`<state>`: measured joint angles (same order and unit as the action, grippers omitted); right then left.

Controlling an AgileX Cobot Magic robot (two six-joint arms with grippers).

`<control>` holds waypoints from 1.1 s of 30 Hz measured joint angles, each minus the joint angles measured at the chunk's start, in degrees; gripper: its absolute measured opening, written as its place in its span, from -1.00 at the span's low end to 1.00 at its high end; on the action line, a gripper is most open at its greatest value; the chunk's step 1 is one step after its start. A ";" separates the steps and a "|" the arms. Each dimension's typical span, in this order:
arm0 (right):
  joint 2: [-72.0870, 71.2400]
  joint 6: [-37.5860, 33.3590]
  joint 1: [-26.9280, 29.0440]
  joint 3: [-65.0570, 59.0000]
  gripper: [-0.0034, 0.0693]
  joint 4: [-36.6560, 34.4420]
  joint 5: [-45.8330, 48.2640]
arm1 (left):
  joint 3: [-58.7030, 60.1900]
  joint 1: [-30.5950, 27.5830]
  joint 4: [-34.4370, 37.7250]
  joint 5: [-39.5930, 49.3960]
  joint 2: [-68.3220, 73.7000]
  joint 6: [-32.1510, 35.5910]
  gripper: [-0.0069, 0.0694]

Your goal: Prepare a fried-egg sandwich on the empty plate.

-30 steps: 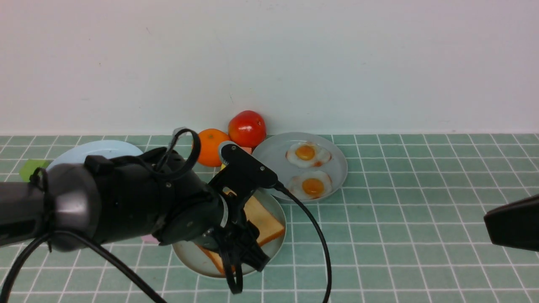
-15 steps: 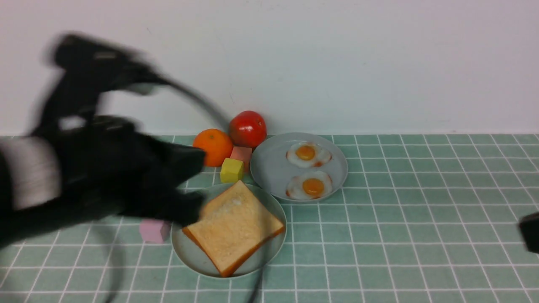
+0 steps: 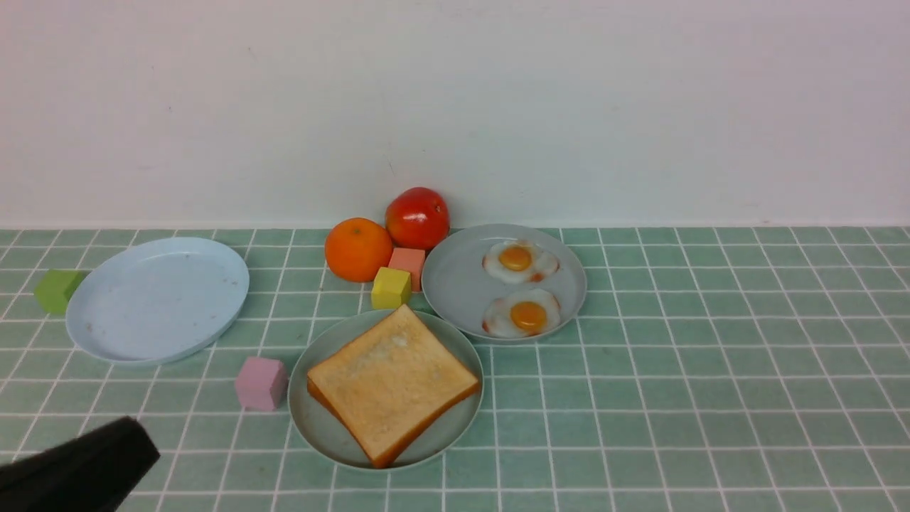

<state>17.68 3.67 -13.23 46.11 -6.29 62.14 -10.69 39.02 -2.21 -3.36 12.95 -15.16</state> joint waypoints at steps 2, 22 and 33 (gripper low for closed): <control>-2.18 2.55 0.00 -3.08 -0.82 1.10 -3.40 | 0.91 0.00 0.00 0.49 -0.40 0.00 -0.85; -3.28 9.79 0.00 -35.75 -0.79 2.63 -44.81 | 1.15 0.00 0.00 11.95 -0.40 -0.05 -0.85; -9.92 6.23 9.87 -43.98 -0.94 4.38 -44.75 | 1.15 0.00 0.00 12.18 -0.40 -0.05 -0.85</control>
<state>7.76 9.90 -3.36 2.13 -1.91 17.39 -9.54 39.02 -2.21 8.83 12.55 -15.21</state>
